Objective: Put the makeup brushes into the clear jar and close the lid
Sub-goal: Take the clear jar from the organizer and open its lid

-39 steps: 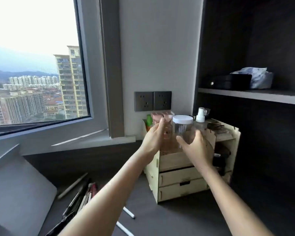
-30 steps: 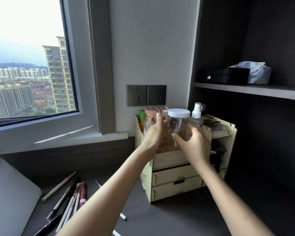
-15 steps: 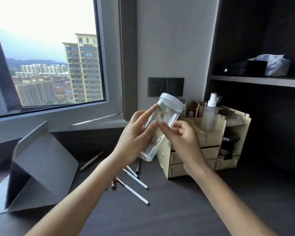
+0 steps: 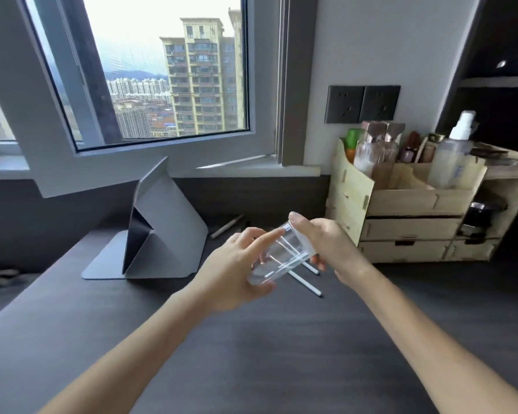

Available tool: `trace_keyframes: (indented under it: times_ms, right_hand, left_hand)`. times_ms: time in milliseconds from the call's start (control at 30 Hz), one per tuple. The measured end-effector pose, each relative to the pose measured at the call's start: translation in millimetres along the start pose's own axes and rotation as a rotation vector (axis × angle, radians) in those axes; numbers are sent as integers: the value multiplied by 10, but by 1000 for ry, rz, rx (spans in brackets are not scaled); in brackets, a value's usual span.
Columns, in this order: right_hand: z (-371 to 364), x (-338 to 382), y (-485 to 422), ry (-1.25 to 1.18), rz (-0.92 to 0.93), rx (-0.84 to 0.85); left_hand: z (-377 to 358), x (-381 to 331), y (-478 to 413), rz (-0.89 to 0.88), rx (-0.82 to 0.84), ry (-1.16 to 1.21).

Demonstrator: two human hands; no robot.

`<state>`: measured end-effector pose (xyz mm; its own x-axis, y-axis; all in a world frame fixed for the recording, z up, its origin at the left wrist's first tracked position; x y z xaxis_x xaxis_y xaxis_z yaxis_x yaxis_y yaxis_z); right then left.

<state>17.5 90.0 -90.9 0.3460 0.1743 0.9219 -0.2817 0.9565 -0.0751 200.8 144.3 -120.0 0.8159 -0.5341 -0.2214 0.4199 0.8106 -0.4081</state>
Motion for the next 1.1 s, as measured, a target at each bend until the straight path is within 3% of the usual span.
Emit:
trace_keyframes:
  times_ms: [100,167,233,333,433,600,767,833,933,1000,1100]
  right_hand:
    - [-197,-36,7,-13,-38,-48]
    - [-274,-55,54,27,-20,-15]
    - [-271,-96,127,104,77,55]
    - [-213,-199,232,223,258,290]
    - [-111,-207,245,275,253,460]
    - [-5,-123,238,436,354,481]
    - [199,-176,278,356,555,301]
    - [322,-300,302,192,438,247]
    - [288,-596,393,-30,167,329]
    - [173,-788,441,41,78,360]
    - [33,-953,458,418,98,328]
  left_hand:
    - [-94,-44,26,119,-56,-260]
    - [-110,-54,82,107,-155,-291]
    - [-102,20,160,47,-153,-166]
    - [-45,165,265,91,38,261]
    - [-17,221,290,42,77,172]
    - [-33,263,268,33,129,92]
    - [-23,344,295,173,95,350]
    - [3,438,329,242,-1,478]
    - [32,550,397,320,-147,682]
    - [20,593,406,352,-222,737]
    - [-8,632,381,428,-326,814]
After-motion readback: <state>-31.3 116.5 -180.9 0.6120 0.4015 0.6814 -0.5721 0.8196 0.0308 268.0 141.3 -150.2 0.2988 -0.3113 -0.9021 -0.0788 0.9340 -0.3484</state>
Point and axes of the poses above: each hand's wrist, its own y-axis away from the middle knuckle, its own z-axis out of the back of the hand, x = y × z, the point moved 1 cm from there along -y, towards the middle knuckle, and after that the axes turned 6 degrees about x, right-handed, at the moved point
